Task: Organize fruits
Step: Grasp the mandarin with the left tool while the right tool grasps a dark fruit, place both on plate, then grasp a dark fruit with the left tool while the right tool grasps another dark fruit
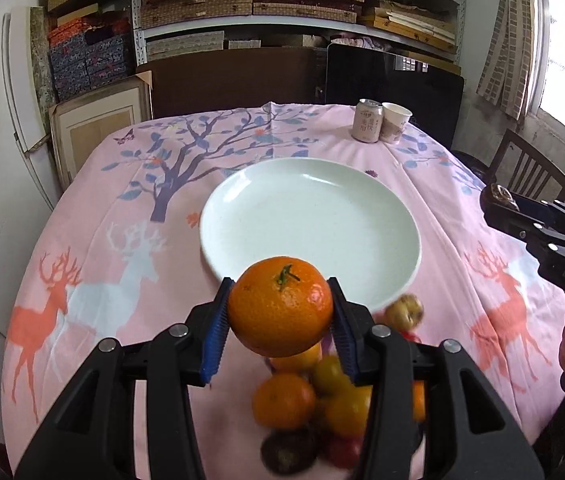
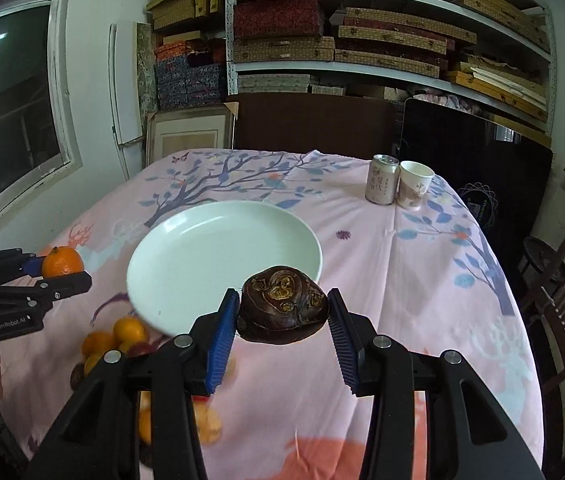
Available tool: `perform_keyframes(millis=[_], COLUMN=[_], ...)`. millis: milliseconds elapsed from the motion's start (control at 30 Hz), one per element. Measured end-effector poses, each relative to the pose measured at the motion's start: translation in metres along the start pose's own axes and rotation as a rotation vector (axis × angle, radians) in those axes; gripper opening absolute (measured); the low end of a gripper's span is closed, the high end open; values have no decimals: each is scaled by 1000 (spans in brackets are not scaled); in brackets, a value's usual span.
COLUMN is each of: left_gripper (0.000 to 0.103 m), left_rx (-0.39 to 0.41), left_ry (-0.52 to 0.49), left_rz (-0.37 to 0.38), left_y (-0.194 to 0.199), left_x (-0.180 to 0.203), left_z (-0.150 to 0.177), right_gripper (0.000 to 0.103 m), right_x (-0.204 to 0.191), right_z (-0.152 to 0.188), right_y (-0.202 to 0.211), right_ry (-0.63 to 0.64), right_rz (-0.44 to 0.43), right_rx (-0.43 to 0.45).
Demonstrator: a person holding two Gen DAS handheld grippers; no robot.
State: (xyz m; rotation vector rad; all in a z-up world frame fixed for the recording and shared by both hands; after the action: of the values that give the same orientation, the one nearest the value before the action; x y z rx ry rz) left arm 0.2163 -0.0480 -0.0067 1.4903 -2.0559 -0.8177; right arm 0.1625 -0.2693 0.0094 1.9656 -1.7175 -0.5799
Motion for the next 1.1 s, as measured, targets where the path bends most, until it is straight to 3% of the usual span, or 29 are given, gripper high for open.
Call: perform_keyframes(millis=[100,233,400,433,467,500,633,767,933,1100], left_gripper=[45,45,46,52,75,83,85,89,91,91], left_rx=[-56,-150,-184,-183,-177,-147,-88,-34,7,-27], left_ry=[38,76,67,54,51,55,72,56,-36,-73], left_rz=[37,21,11,0,-19,-58,-47,-27,-8,35], left_y=[-56,-133,-174,-176,-176,-171,-137,-84,-10,32], left_x=[-9,-24,-29,-27,-27,-31,-38,-38,-23,-10], left_z=[-35,-58,-70,-71,-74,-77,-82,-66,0,83], right_gripper=[45,46,47,53,72,74,74,74,74,74], right_x=[6,-1,-10,-12,-14,-15,-13,-4,-19,-36], right_z=[-33,-51,-59,-62,-65,-67,-73,-63,-13,55], right_y=[-58,-126,-180,-186,-189,-189,-165,-110,-31,30], right_ry=[-18,-5,25,33,40,47,31,7,77,86], right_rz=[-28,-56,-67,-65,-57,-43,-52,-51,-27,-60], right_rx=[-45,-112,-155,-148,-142,-128,-75,-23,-8,-16])
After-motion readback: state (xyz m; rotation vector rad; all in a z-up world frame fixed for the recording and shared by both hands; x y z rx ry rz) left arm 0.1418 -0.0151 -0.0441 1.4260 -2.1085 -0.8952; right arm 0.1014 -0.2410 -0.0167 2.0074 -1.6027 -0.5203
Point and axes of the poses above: each gripper's, at about its wrist camera, not at the fingertips, and y roughly against the way its jaws point, x to its right, z to its underside, the point moved 3 cm from there along -y, roughly the way its jaws point, and after that the axes turned 1 degree about y, right-handed, at the moved point
